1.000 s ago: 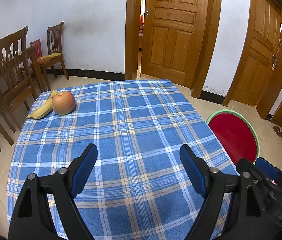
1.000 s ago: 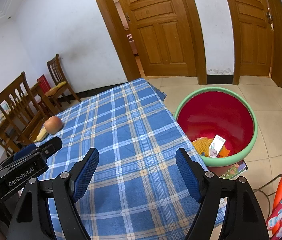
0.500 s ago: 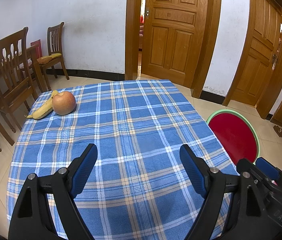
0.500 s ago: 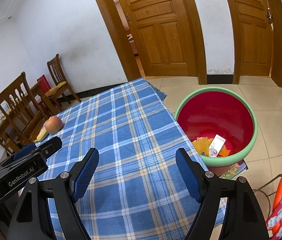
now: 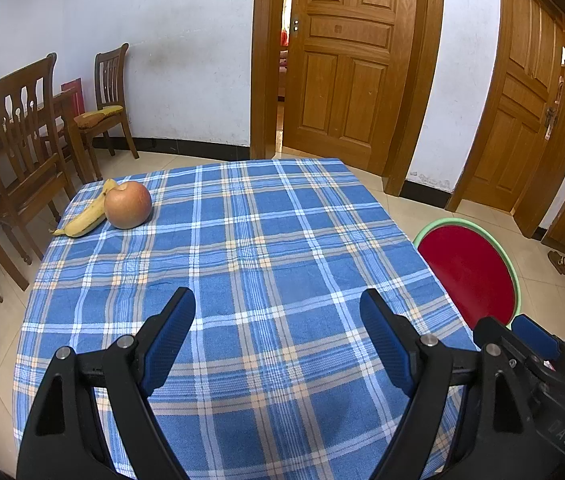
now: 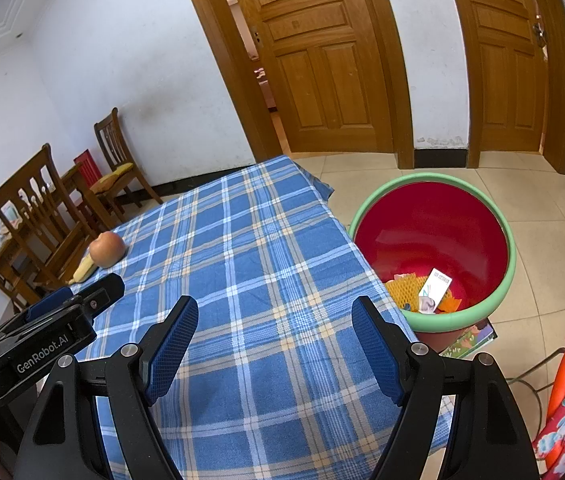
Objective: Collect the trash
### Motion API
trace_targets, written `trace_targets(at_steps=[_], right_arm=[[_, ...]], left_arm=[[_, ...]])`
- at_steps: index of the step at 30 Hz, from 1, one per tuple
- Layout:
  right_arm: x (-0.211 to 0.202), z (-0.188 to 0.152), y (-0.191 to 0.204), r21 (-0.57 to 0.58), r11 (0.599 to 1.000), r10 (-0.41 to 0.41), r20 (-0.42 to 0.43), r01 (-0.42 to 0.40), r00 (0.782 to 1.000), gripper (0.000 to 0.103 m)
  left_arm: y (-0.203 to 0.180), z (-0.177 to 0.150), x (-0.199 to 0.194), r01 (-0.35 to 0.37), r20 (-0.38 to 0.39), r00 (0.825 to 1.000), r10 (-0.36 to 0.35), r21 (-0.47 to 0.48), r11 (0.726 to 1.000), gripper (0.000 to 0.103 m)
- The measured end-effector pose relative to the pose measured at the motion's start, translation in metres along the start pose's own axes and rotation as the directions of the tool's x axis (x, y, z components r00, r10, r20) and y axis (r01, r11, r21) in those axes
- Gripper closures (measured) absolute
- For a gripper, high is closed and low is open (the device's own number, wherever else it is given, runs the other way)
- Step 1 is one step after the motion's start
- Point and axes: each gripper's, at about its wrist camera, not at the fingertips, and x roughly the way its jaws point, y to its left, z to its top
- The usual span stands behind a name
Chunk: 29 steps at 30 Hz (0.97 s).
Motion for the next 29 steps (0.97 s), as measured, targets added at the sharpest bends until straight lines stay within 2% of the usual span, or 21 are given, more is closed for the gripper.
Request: trace_targets(at_steps=[29], right_arm=[[0.0002,-0.0011,-0.0008,-0.001,1.0,0.0,0.0,0.0,1.0,0.023]], left_arm=[[0.0004,0.0015,-0.0025,0.0,-0.005,1.0,0.0,0.003,1.0,0.019]])
